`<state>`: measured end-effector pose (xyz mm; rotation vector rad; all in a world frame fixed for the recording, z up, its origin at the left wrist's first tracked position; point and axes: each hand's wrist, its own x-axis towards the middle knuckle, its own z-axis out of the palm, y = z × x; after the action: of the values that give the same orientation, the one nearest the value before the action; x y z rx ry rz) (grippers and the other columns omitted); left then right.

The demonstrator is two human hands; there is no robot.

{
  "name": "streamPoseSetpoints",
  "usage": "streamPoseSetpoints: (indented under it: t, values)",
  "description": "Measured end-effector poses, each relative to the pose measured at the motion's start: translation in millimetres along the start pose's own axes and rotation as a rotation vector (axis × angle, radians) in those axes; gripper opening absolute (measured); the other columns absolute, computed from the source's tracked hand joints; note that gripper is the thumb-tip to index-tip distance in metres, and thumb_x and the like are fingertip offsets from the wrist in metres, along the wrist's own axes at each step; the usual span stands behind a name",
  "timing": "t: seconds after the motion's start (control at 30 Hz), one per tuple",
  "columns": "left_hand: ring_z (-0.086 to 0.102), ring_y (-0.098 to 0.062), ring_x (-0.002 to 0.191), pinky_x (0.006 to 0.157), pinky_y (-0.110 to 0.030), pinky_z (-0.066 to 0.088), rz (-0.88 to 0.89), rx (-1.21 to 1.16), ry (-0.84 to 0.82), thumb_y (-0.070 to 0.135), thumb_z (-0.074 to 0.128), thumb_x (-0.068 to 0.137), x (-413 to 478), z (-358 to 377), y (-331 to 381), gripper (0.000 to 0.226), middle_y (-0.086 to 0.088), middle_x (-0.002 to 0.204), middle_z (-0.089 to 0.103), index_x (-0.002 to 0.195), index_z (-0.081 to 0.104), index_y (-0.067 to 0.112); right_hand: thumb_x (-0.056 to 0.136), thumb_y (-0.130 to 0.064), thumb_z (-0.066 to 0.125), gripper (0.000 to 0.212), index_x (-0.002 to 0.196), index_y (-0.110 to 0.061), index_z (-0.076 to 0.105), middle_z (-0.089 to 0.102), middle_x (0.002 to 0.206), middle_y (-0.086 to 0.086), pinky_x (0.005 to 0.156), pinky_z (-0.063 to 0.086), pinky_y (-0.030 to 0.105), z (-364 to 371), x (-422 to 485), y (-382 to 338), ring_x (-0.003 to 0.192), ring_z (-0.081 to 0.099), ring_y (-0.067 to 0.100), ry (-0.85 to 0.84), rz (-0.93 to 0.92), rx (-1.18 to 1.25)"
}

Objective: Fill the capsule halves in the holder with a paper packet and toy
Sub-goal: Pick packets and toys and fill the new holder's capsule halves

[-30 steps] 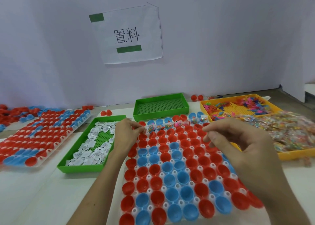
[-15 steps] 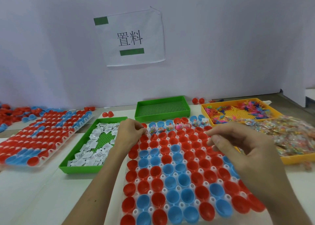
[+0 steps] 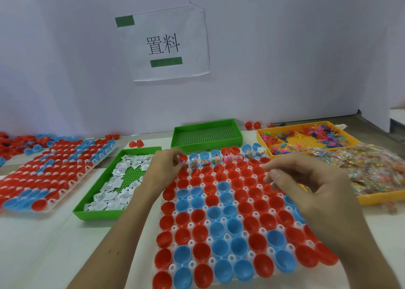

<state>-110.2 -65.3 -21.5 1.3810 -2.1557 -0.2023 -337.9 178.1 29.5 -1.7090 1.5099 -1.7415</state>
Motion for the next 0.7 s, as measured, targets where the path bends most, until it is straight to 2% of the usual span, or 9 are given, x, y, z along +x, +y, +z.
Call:
streamPoseSetpoints:
  t: [0.17, 0.3, 0.4, 0.5, 0.63, 0.7]
  values:
    - [0.06, -0.009, 0.069, 0.072, -0.029, 0.057, 0.02, 0.02, -0.042, 0.013, 0.08, 0.082, 4, -4, 4, 0.007, 0.005, 0.072, 0.065, 0.086, 0.074, 0.014, 0.084, -0.022, 0.064, 0.018, 0.088, -0.038, 0.072, 0.073, 0.081, -0.015, 0.073, 0.055, 0.016, 0, 0, 0, 0.082, 0.071, 0.007, 0.005, -0.003, 0.003]
    - [0.06, -0.006, 0.065, 0.066, -0.024, 0.051, -0.051, 0.001, -0.094, 0.008, 0.084, 0.077, 14, -6, 9, 0.006, 0.004, 0.07, 0.069, 0.08, 0.079, 0.009, 0.085, -0.018, 0.066, 0.019, 0.088, -0.035, 0.073, 0.074, 0.081, -0.013, 0.072, 0.055, 0.016, -1, 0, 0, 0.081, 0.071, 0.008, 0.008, -0.004, 0.005]
    - [0.064, -0.01, 0.068, 0.072, -0.026, 0.054, -0.051, 0.016, -0.124, 0.008, 0.083, 0.078, 15, -5, 10, 0.006, -0.004, 0.081, 0.076, 0.083, 0.081, 0.008, 0.083, -0.023, 0.064, 0.016, 0.088, -0.034, 0.074, 0.074, 0.082, -0.011, 0.072, 0.056, 0.017, -2, 0, -1, 0.081, 0.071, 0.009, 0.021, 0.005, 0.028]
    - [0.065, -0.01, 0.07, 0.076, -0.027, 0.056, -0.045, 0.018, -0.137, 0.009, 0.081, 0.08, 14, -6, 8, 0.008, -0.005, 0.084, 0.077, 0.088, 0.082, 0.009, 0.083, -0.022, 0.065, 0.016, 0.089, -0.034, 0.074, 0.074, 0.083, -0.011, 0.072, 0.056, 0.018, -4, 0, 1, 0.081, 0.071, 0.009, 0.03, 0.017, 0.034]
    - [0.058, -0.001, 0.063, 0.065, -0.014, 0.045, -0.028, 0.032, -0.135, 0.013, 0.079, 0.084, 14, -6, 7, 0.007, -0.002, 0.082, 0.076, 0.09, 0.082, 0.011, 0.085, -0.013, 0.067, 0.022, 0.089, -0.033, 0.074, 0.074, 0.081, -0.012, 0.073, 0.057, 0.021, -7, -1, 4, 0.079, 0.071, 0.008, 0.032, 0.026, 0.013]
    - [0.061, -0.007, 0.065, 0.057, -0.013, 0.042, -0.026, 0.022, -0.125, 0.016, 0.076, 0.087, 13, -8, 6, 0.008, 0.001, 0.076, 0.072, 0.091, 0.082, 0.012, 0.084, -0.019, 0.065, 0.017, 0.089, -0.033, 0.074, 0.074, 0.081, -0.011, 0.074, 0.057, 0.022, -9, -1, 5, 0.08, 0.071, 0.009, 0.04, 0.021, 0.013]
